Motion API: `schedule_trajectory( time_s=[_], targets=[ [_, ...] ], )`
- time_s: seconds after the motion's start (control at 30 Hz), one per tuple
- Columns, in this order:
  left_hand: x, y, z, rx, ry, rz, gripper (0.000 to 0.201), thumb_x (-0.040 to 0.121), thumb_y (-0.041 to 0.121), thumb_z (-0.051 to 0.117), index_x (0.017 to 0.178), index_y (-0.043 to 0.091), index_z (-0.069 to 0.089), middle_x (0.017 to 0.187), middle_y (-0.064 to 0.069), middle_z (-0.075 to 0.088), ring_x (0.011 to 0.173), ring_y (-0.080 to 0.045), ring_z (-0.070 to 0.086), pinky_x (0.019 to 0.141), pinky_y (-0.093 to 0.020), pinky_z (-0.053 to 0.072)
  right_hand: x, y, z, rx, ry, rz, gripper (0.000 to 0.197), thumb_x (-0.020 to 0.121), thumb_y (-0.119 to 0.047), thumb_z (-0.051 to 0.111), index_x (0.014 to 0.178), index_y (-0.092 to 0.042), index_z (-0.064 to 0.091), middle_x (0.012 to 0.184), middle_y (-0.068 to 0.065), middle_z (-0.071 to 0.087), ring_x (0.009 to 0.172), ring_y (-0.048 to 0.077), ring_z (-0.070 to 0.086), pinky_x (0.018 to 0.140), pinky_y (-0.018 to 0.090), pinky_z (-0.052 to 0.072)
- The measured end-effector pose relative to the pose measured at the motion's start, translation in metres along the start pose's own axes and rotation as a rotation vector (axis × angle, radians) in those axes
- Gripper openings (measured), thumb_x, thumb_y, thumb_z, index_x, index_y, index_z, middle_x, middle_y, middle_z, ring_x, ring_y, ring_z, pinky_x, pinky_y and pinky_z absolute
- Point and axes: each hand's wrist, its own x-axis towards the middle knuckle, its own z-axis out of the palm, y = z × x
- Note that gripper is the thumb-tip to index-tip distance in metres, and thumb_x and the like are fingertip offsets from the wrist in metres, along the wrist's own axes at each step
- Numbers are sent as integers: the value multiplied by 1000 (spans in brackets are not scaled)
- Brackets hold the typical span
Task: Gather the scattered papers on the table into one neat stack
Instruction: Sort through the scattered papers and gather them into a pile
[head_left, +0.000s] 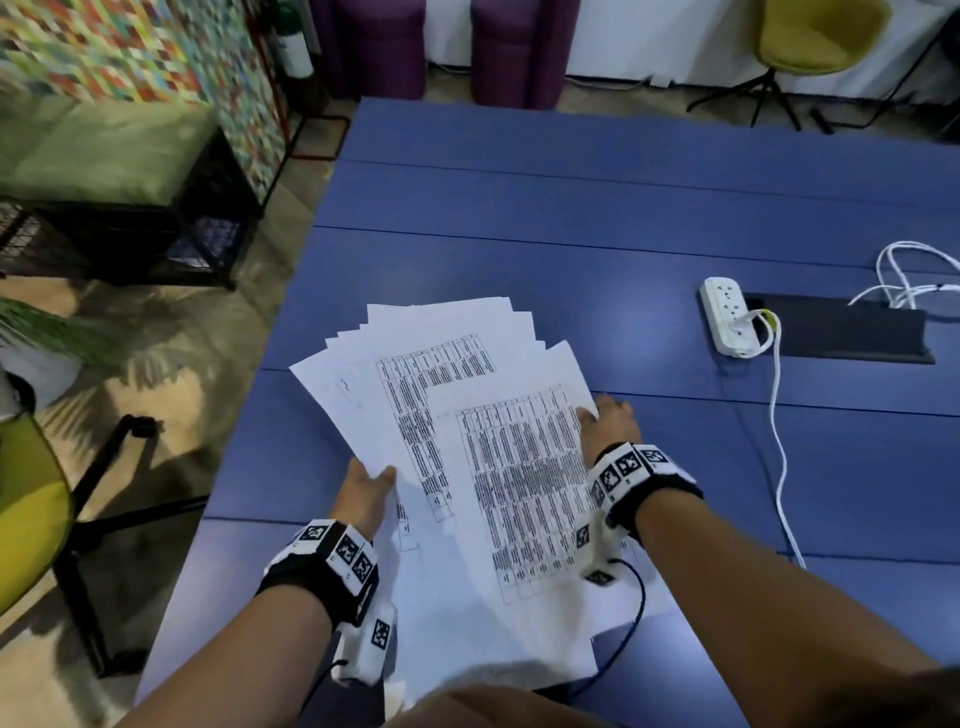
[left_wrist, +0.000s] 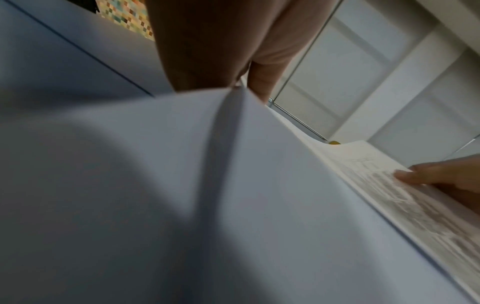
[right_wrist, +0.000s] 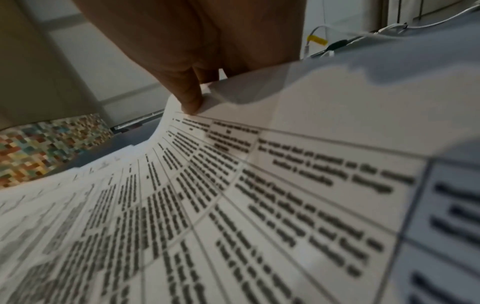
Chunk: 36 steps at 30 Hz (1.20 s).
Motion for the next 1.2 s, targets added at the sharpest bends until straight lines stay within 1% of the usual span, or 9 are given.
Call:
schedule_trajectory(
  time_s=[0.23,0.37,0.5,0.63,0.73,0.83,0.93,1.07,1.2],
  targets=[
    [-13,4,17,-237,-113,163,79,90,46,64,148,8,27,148,-4,35,142,-24,30,113,-38,22,-32,-26,43,-132,-77,-97,65,81,-54,61,134,-34,29,131,4,32,123,29,31,95,50,40],
    [-17,-3,20,-198,-138,253,56,86,-3,68,127,15,35,118,6,50,120,-13,44,99,-25,36,-23,-11,38,100,-51,25,92,73,-53,72,144,-20,23,137,8,29,126,33,32,101,46,36],
    [-6,-25,16,-227,-160,176,47,86,-9,64,124,9,43,112,5,62,117,-25,54,97,-36,42,-19,9,31,-2,-14,81,40,96,-32,49,126,-7,44,130,17,43,116,37,45,89,42,41],
    [-8,-28,16,-283,-115,157,47,88,-5,64,129,5,43,120,-6,61,115,-28,56,93,-34,43,-28,31,29,25,-18,-30,19,100,-20,40,105,-5,50,108,18,55,93,33,52,68,33,36],
    [-10,-28,15,-277,-124,191,46,92,2,62,133,4,42,129,-11,56,113,-23,53,94,-32,39,-24,38,17,283,-24,32,18,94,-29,55,90,-11,56,86,8,57,82,26,52,68,28,39],
    [-8,-32,13,-229,-168,197,67,84,22,76,139,14,39,141,-3,50,129,-22,45,108,-42,36,-11,36,8,589,-164,121,19,86,-30,68,92,-13,60,89,5,62,88,25,59,79,30,46],
    [-6,-35,11,-226,-196,203,94,64,42,88,141,20,38,145,-1,48,135,-23,42,113,-50,34,-3,27,1,511,-195,92,21,82,-26,73,88,-11,60,75,3,59,71,20,56,67,25,45],
    [-4,-35,11,-171,-171,216,85,73,25,85,142,16,36,144,-3,47,134,-25,42,112,-47,33,-10,7,-7,240,-130,-68,31,84,-25,71,66,-16,46,63,0,50,63,21,49,59,24,40],
    [-1,-35,11,-191,-154,225,79,74,17,84,139,15,39,137,-3,53,127,-25,49,110,-45,37,-32,-13,-32,236,-10,-255,31,89,-16,62,69,-11,40,61,3,44,62,22,45,52,26,34]
  ],
)
